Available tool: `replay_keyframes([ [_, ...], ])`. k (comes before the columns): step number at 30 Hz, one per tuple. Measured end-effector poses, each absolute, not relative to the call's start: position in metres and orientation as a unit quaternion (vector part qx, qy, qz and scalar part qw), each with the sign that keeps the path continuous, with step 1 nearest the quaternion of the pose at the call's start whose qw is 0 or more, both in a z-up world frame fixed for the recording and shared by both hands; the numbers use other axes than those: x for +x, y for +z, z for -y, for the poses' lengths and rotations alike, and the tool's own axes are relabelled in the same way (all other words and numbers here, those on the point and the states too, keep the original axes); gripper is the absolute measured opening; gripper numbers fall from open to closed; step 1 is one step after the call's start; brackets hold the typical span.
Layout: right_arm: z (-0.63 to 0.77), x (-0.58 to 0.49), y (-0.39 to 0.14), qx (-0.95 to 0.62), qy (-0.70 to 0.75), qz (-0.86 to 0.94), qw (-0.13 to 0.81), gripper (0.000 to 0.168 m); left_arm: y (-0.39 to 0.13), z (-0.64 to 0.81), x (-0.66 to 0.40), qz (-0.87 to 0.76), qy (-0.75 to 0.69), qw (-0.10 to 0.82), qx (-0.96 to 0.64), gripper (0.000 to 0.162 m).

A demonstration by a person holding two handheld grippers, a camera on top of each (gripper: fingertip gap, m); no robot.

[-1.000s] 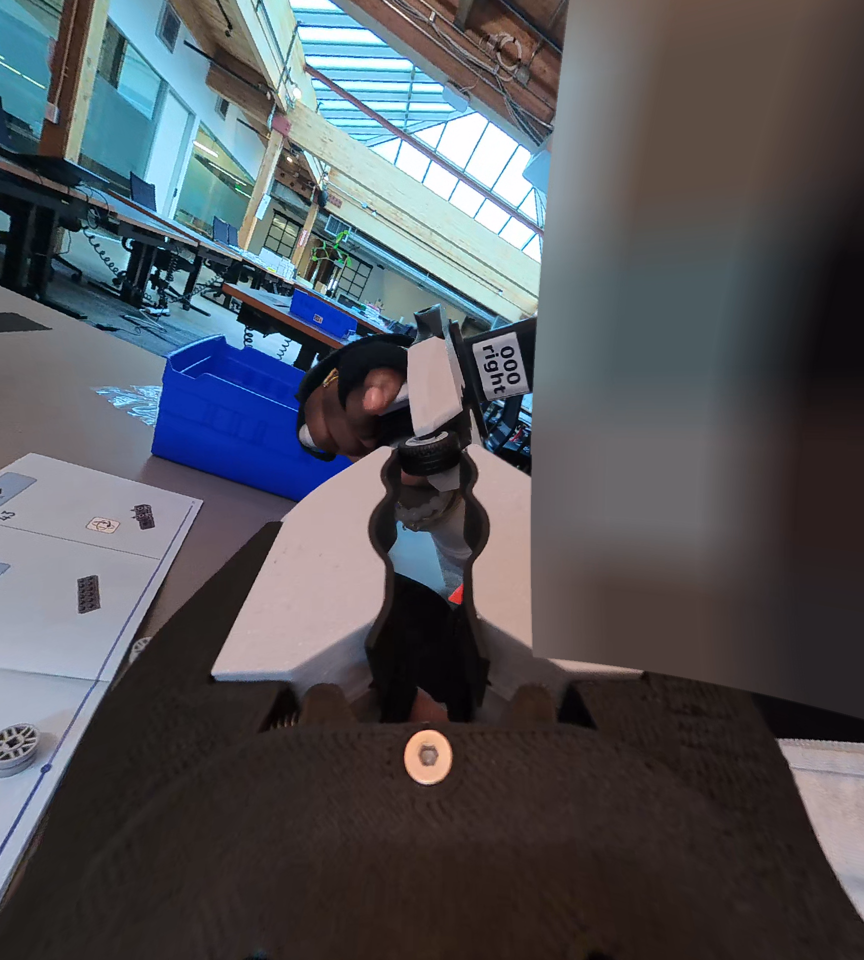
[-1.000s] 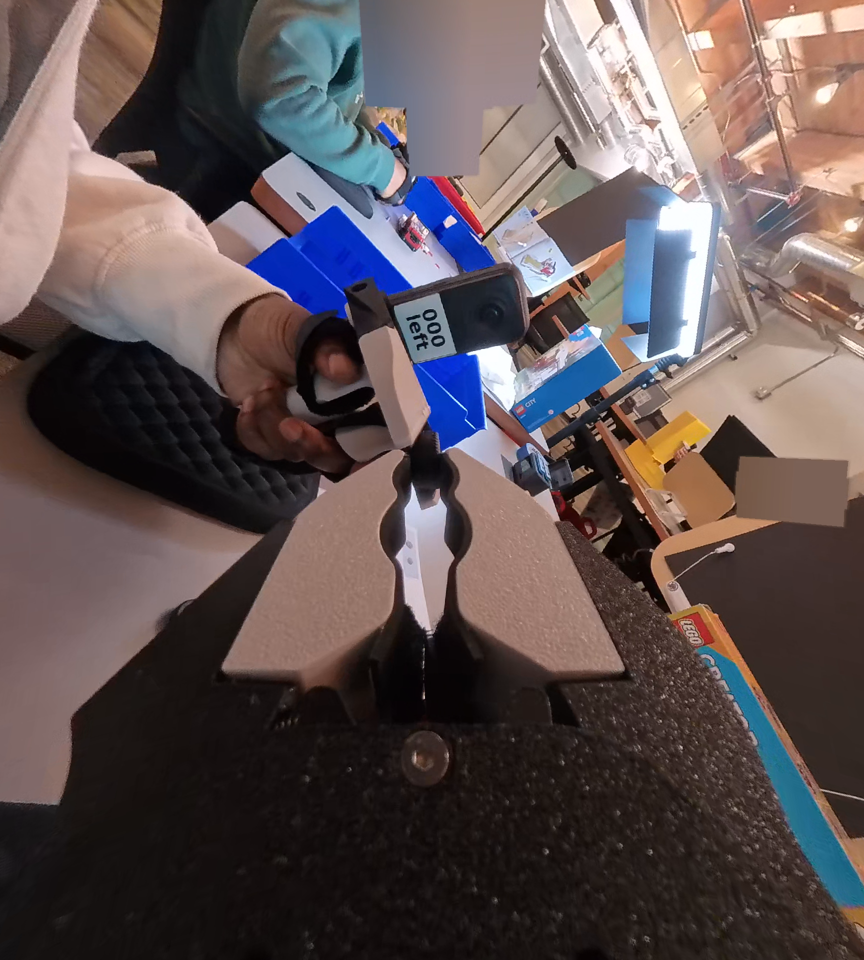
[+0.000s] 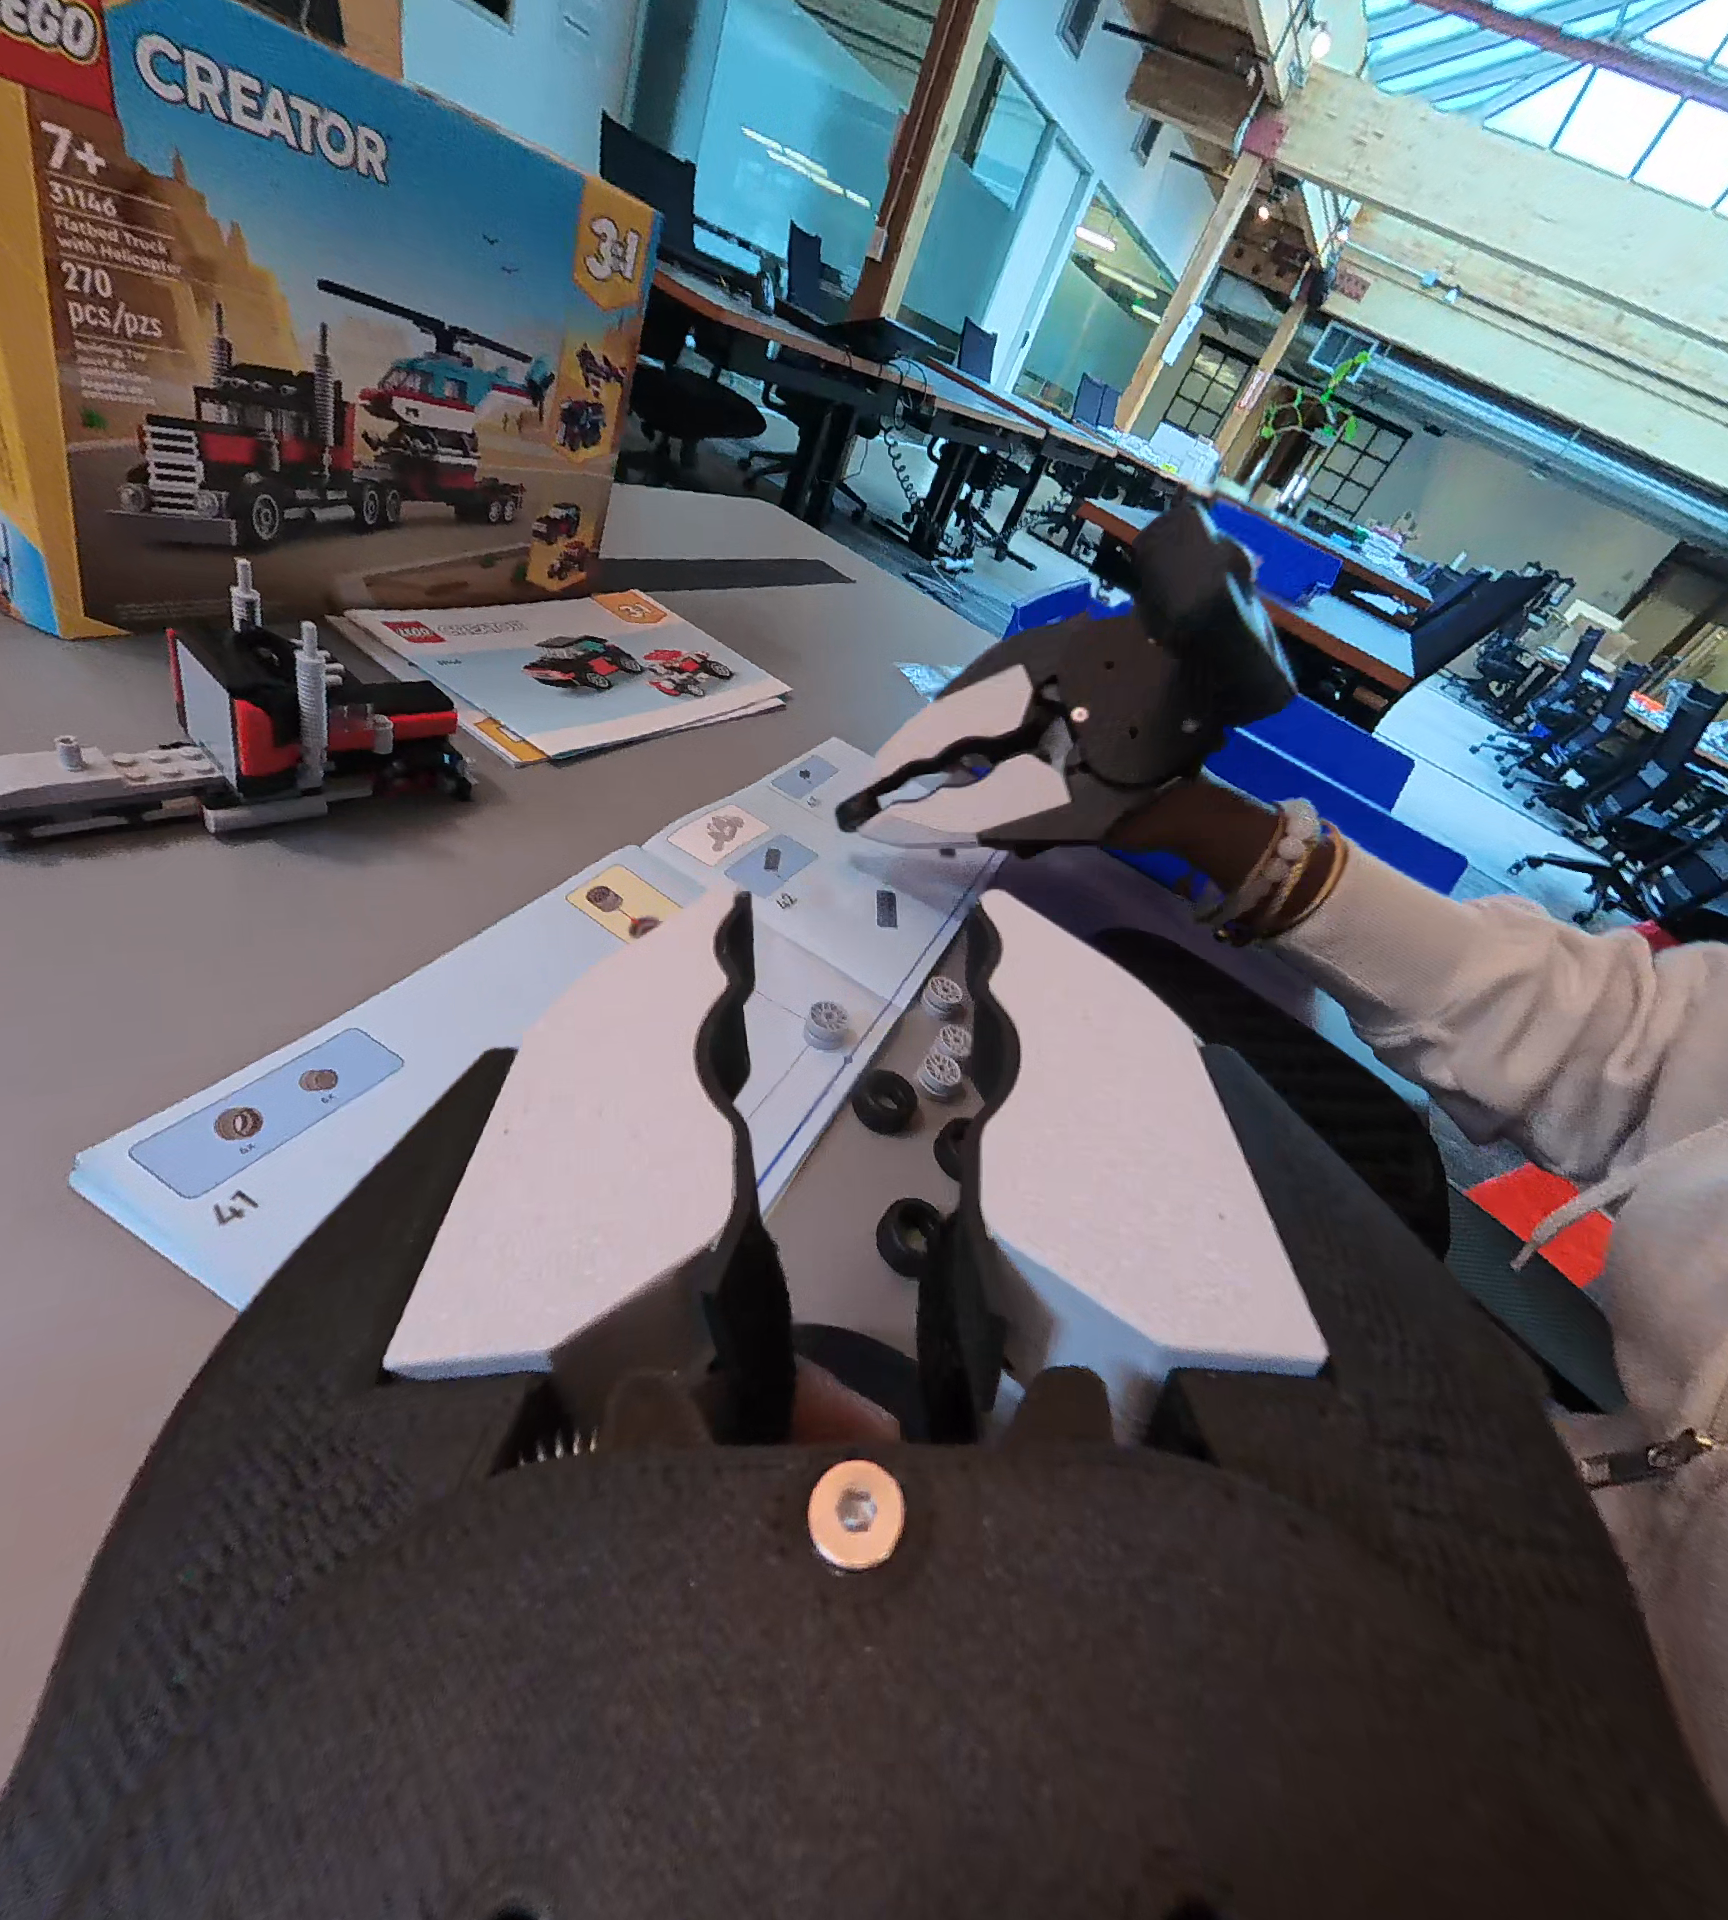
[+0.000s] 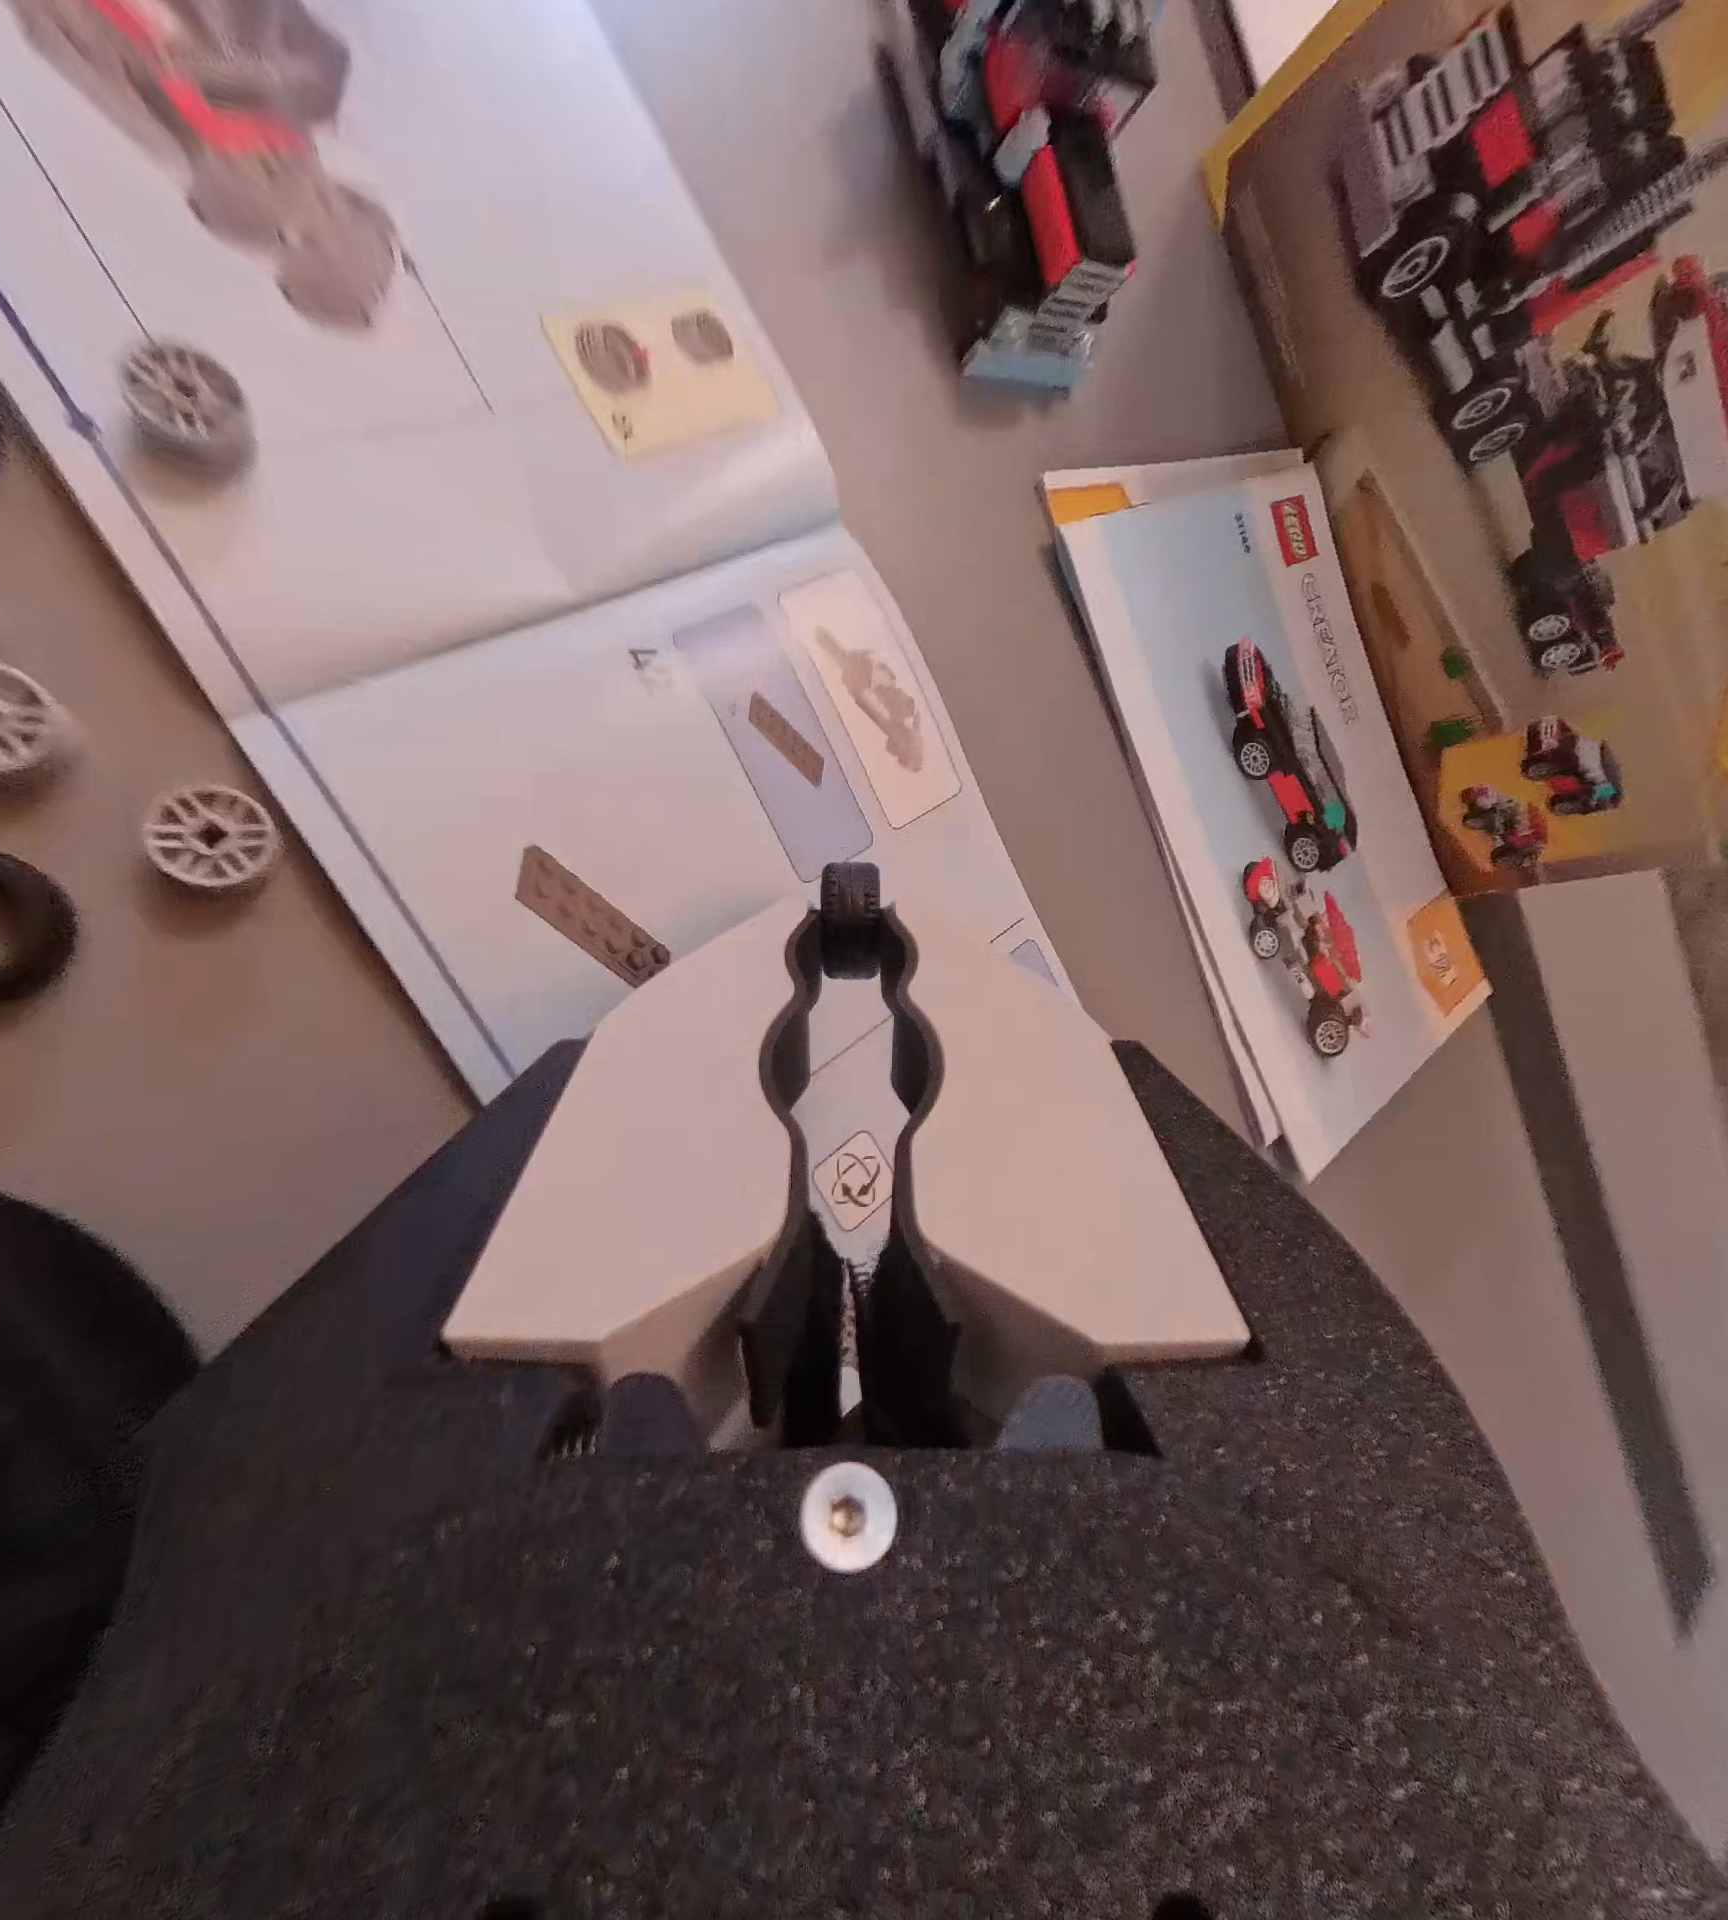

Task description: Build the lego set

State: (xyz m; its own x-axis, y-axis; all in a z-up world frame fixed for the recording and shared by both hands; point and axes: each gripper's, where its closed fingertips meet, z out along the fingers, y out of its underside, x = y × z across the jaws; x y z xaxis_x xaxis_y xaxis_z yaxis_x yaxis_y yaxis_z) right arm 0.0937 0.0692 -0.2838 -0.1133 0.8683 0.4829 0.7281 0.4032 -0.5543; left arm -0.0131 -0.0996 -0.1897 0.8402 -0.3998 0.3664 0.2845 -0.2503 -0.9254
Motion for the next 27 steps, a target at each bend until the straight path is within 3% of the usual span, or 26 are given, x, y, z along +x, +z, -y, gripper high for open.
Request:
replay_keyframes([
  [6,-0.063,0.095,-0.301,-0.517,0.042,0.774,0.363,0.014,-0.203,0.103,-0.002,-0.067,-0.270,0.579,-0.766,0.039],
  [9,-0.051,0.099,-0.296,-0.547,0.099,0.763,0.329,0.039,-0.209,0.105,0.006,-0.086,-0.269,0.560,-0.779,0.039],
  [11,-0.047,0.101,-0.287,-0.563,0.125,0.750,0.325,0.046,-0.214,0.107,0.010,-0.099,-0.265,0.546,-0.789,0.039],
  [14,-0.022,0.092,-0.261,-0.542,0.196,0.738,0.352,0.034,-0.233,0.116,0.019,-0.142,-0.248,0.492,-0.822,0.036],
  [17,0.041,0.075,-0.253,-0.497,0.322,0.750,0.295,0.025,-0.252,0.125,0.029,-0.182,-0.229,0.441,-0.849,0.034],
  [21,0.052,0.057,-0.278,-0.501,0.307,0.767,0.258,0.031,-0.259,0.121,0.043,-0.194,-0.226,0.430,-0.852,0.032],
  [27,0.048,0.038,-0.290,-0.497,0.303,0.782,0.223,0.023,-0.270,0.116,0.047,-0.204,-0.200,0.408,-0.867,0.032],
])
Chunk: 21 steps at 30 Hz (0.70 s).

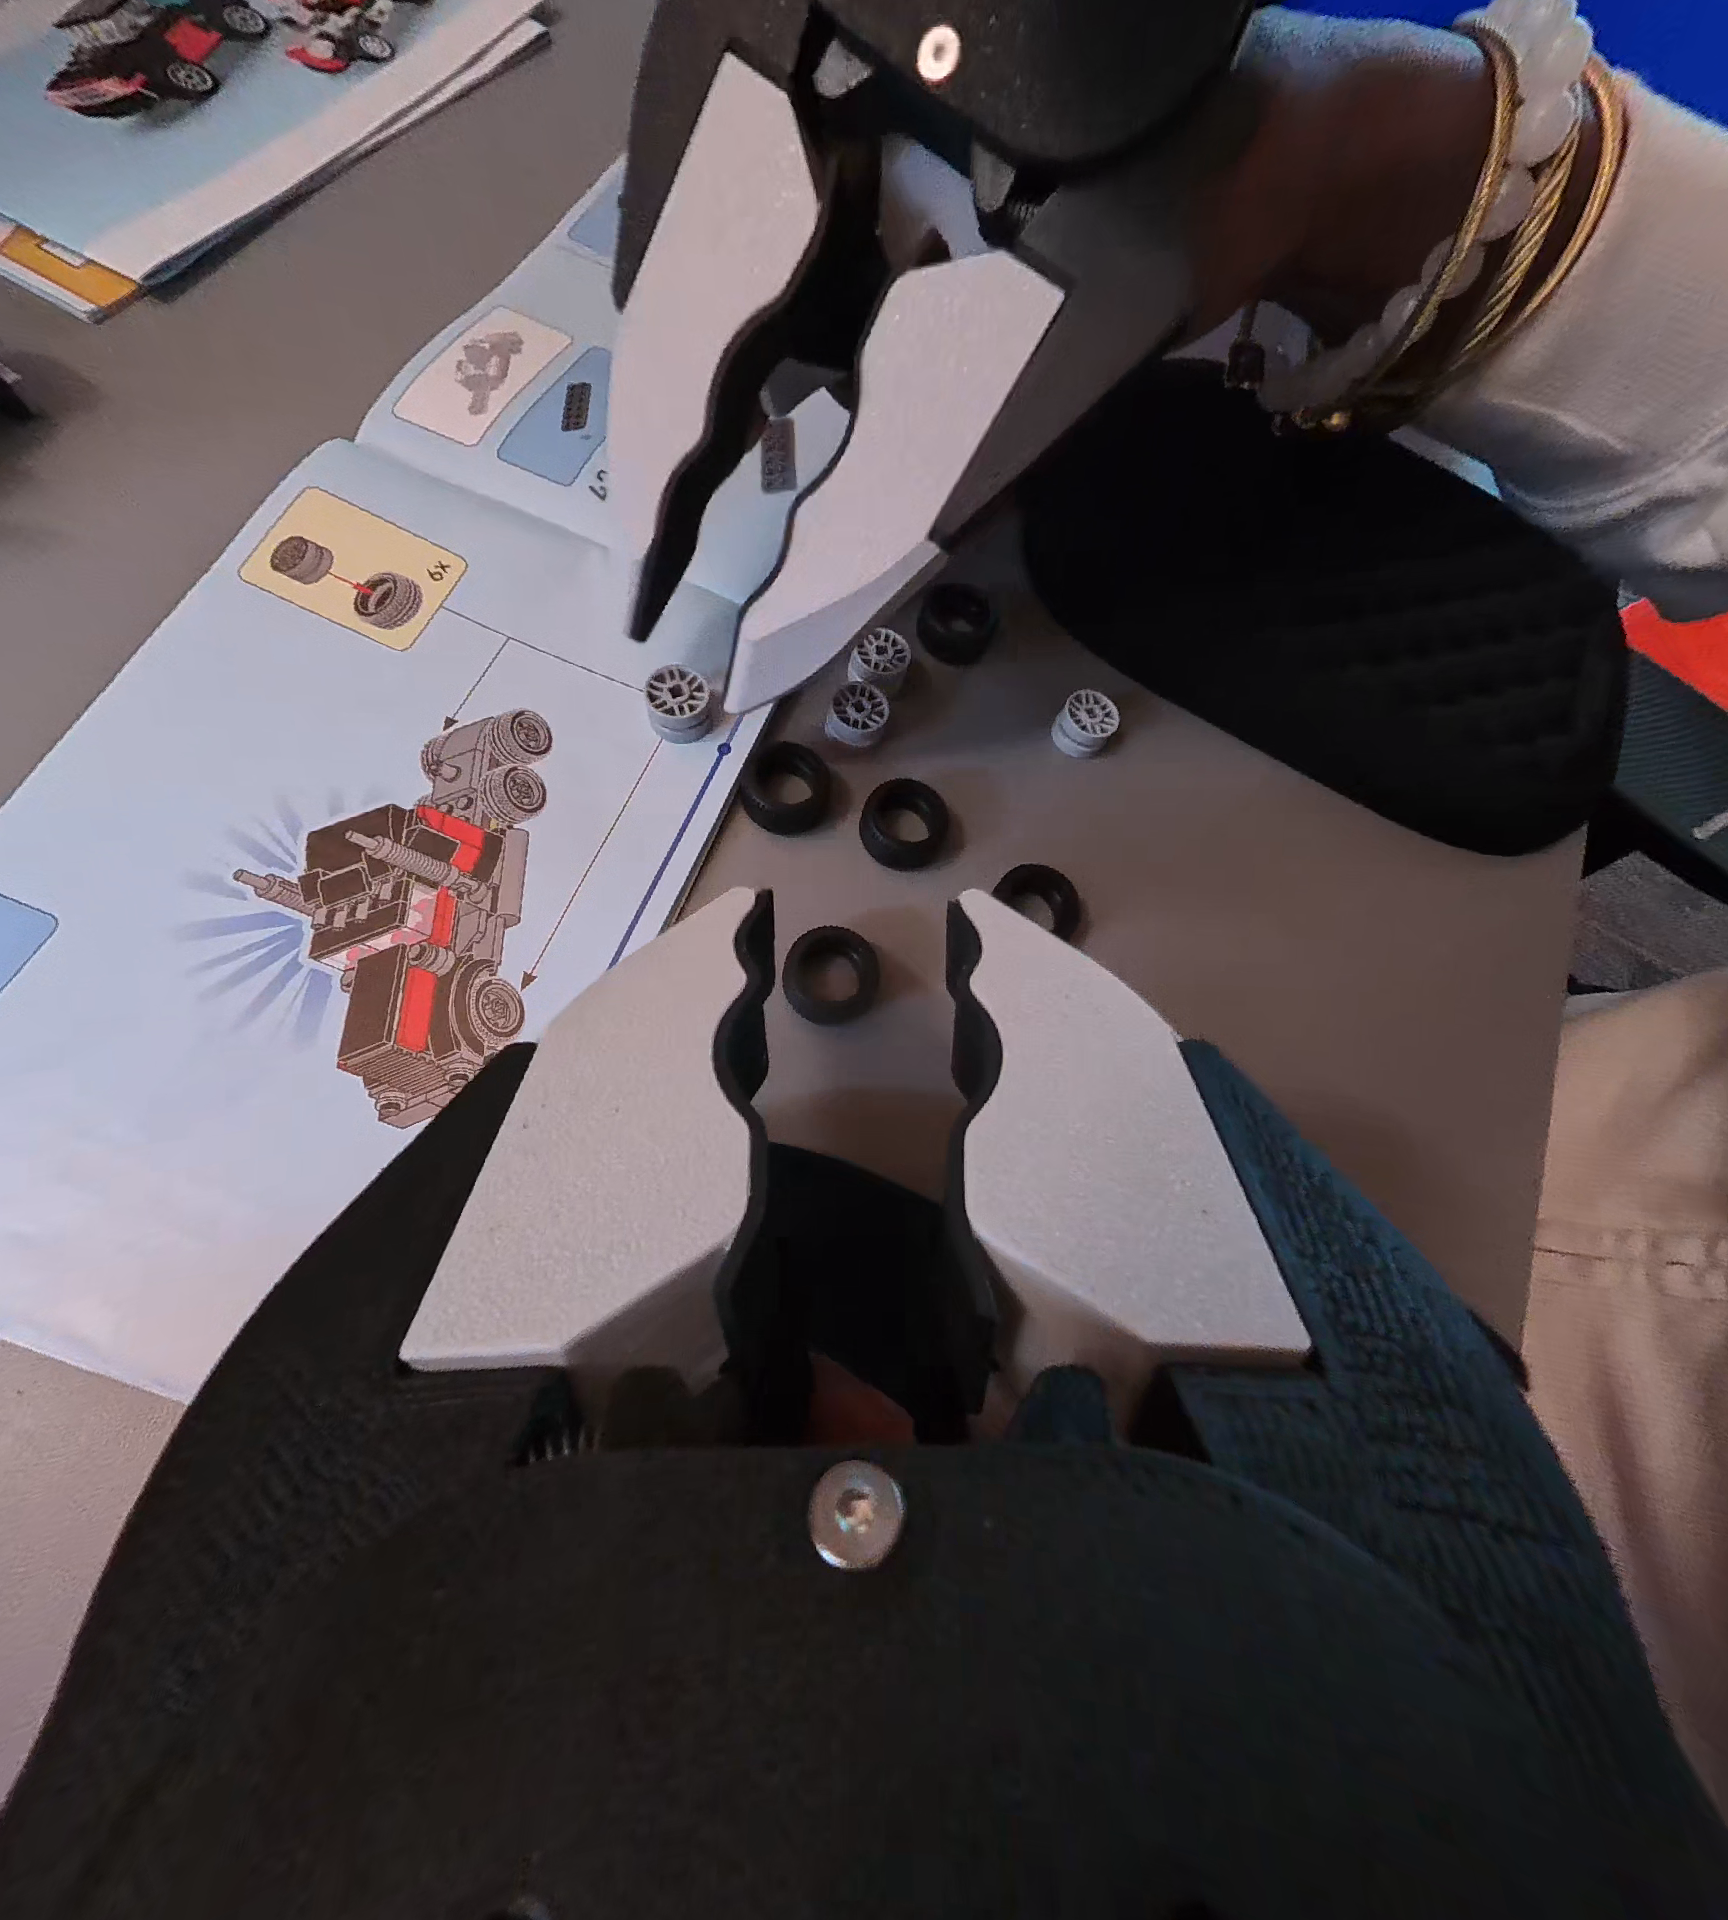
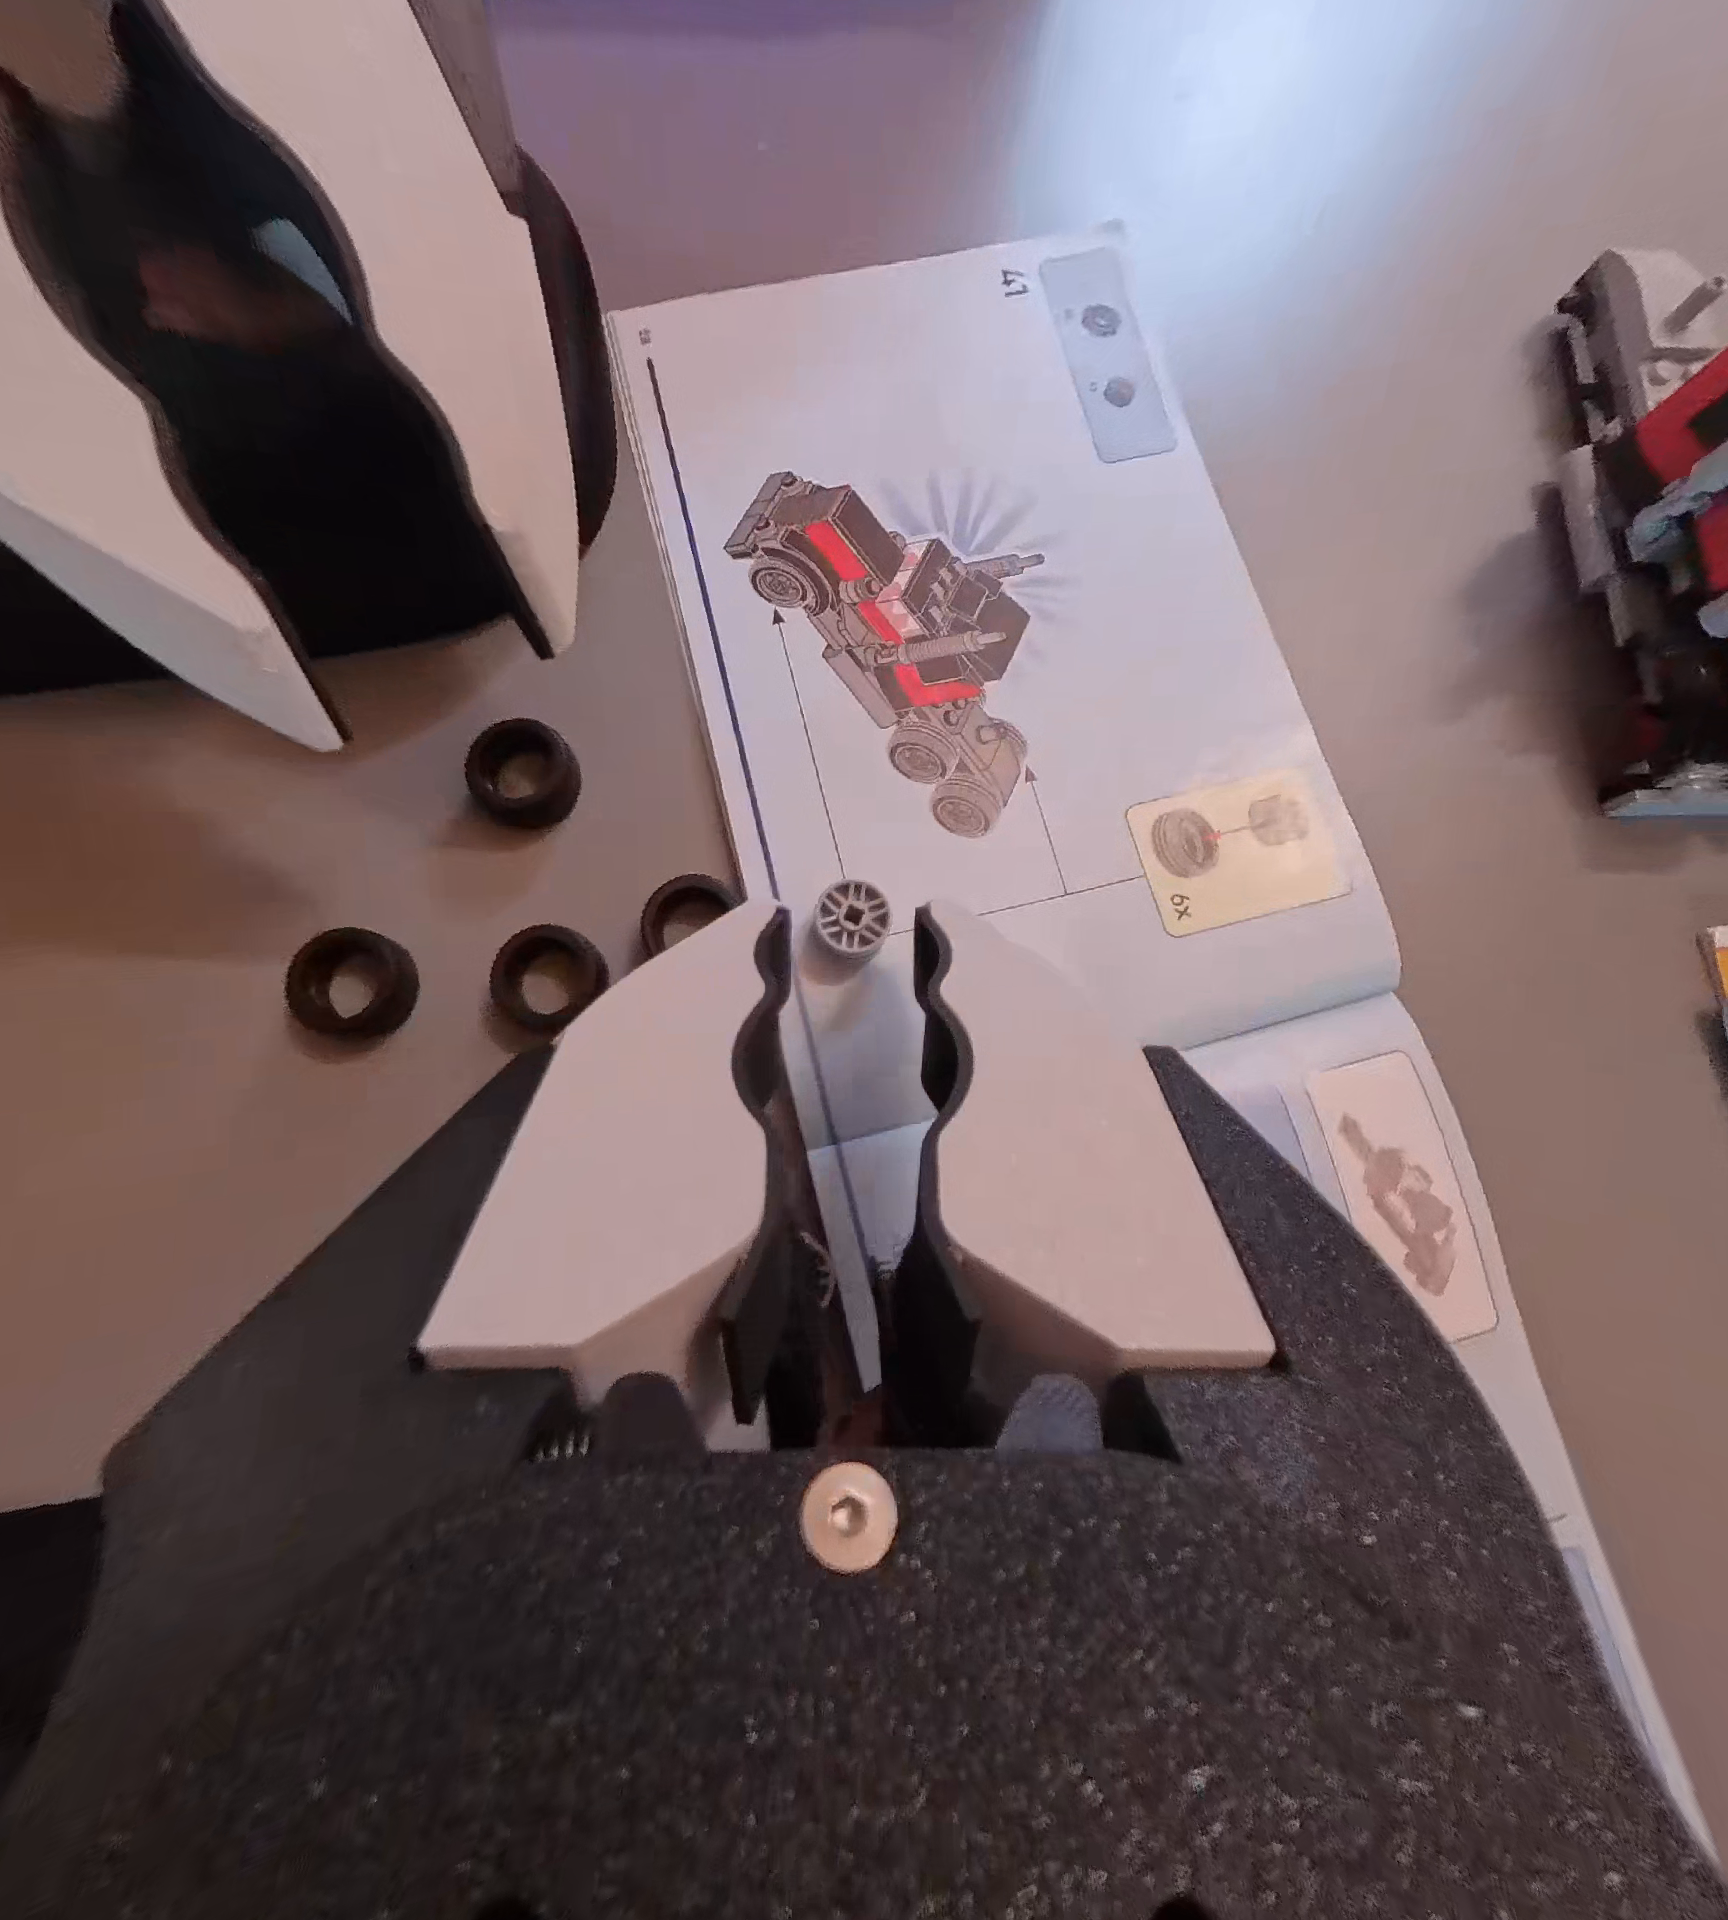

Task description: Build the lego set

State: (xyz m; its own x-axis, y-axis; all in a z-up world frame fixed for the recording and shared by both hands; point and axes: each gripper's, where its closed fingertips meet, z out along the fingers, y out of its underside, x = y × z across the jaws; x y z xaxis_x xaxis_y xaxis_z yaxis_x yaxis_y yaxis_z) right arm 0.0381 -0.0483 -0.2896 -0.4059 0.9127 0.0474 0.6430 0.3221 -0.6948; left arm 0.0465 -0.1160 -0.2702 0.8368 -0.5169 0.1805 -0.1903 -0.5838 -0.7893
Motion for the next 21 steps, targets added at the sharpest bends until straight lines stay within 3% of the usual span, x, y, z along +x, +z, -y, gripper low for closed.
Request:
replay_keyframes([
  [7,0.047,0.036,-0.294,-0.491,0.297,0.789,0.220,0.015,-0.270,0.118,0.044,-0.196,-0.210,0.408,-0.867,0.032],
  [13,0.106,0.041,-0.259,-0.422,0.417,0.780,0.201,0.015,-0.285,0.131,0.043,-0.235,-0.173,0.368,-0.883,0.041],
  [21,0.119,0.037,-0.292,-0.413,0.339,0.824,0.189,0.015,-0.279,0.131,0.040,-0.217,-0.178,0.389,-0.877,0.037],
])
